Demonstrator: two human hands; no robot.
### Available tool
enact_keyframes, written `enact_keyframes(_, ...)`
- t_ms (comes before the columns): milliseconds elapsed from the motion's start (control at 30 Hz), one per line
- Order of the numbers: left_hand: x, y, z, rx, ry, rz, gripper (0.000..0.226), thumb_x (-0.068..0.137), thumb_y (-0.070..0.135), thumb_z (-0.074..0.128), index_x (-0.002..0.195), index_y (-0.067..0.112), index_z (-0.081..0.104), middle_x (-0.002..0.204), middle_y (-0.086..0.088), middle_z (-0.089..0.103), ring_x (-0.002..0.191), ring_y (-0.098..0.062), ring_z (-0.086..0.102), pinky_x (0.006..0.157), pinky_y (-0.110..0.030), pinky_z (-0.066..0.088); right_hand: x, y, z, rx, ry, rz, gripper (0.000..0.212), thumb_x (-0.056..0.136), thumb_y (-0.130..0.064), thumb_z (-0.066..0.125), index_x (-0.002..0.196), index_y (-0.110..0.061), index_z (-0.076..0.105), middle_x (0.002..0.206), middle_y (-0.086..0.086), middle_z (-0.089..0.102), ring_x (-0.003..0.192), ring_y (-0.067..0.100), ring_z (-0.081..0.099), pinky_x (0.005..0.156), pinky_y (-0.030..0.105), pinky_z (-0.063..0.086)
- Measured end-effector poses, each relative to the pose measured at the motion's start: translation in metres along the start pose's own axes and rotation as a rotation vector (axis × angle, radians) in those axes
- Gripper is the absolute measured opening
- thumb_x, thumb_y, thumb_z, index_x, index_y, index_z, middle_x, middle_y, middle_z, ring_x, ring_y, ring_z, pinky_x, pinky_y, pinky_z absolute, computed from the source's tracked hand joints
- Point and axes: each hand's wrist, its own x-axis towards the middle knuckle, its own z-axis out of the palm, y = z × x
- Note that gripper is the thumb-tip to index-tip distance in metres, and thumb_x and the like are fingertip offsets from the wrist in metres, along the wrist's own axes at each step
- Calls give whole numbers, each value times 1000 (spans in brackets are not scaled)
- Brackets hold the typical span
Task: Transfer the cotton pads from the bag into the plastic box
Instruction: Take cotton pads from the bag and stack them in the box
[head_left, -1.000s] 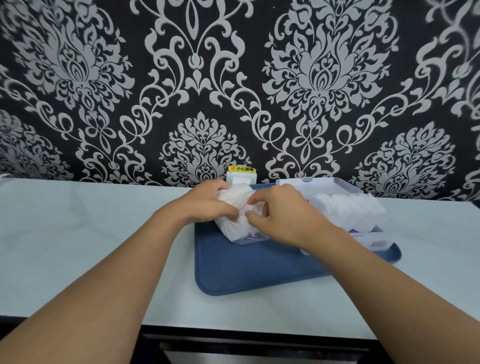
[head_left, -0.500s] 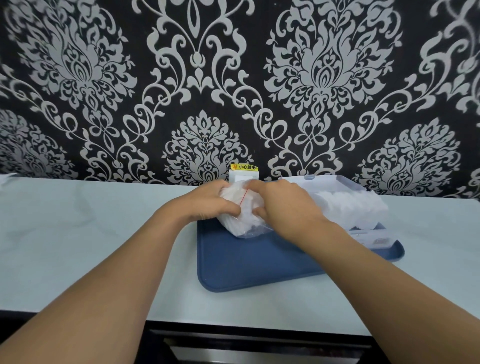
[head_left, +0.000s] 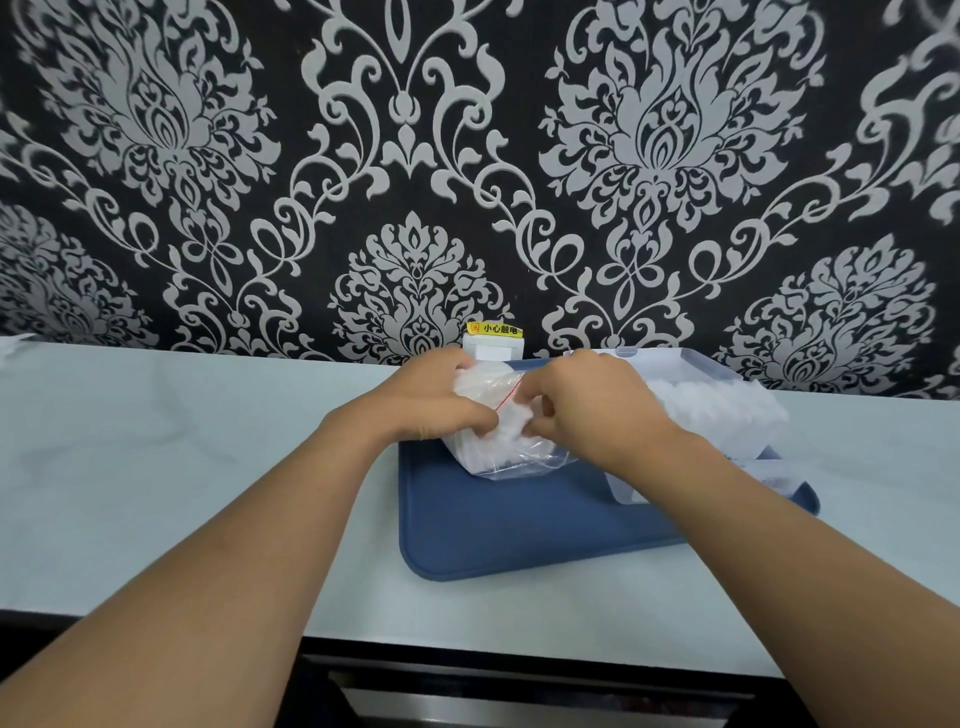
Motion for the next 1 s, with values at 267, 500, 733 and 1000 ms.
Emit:
enact_keyframes(267, -2, -1, 2, 57, -11, 55, 73, 51, 40, 73, 120, 28, 57, 111, 5, 63, 99, -16, 61, 80, -36, 53, -4, -1, -1, -15, -12, -40, 26, 89, -35, 68, 115, -36, 70, 102, -4, 71, 98, 23, 62, 72, 28, 37)
enact_keyframes(500, -4, 1, 10, 194, 20, 40, 111, 43, 61, 63, 146, 25, 41, 143, 1, 45, 133, -24, 41, 108, -42, 41, -6, -13, 9, -58, -26, 32, 7, 85, -25, 65, 92, -23, 67, 81, -1, 58, 79, 28, 58, 61, 30, 35)
enact_keyframes(733, 9, -3, 12, 278, 127, 60, 96, 67, 47, 80, 150, 21, 39, 143, -3, 45, 132, -25, 44, 108, -41, 41, -15, 2, 11, 245, -11, 53, 21, 76, -28, 78, 96, -31, 73, 93, -8, 47, 88, 21, 56, 70, 32, 43)
enact_keyframes(1000, 19, -12, 7, 261, 154, -3, 84, 53, 55, 68, 129, 24, 51, 123, -3, 55, 118, -30, 52, 97, -46, 48, -28, 18, -7, 708, 185, -63, 17, 76, -13, 85, 88, -11, 74, 103, -2, 70, 91, 11, 62, 78, 20, 46)
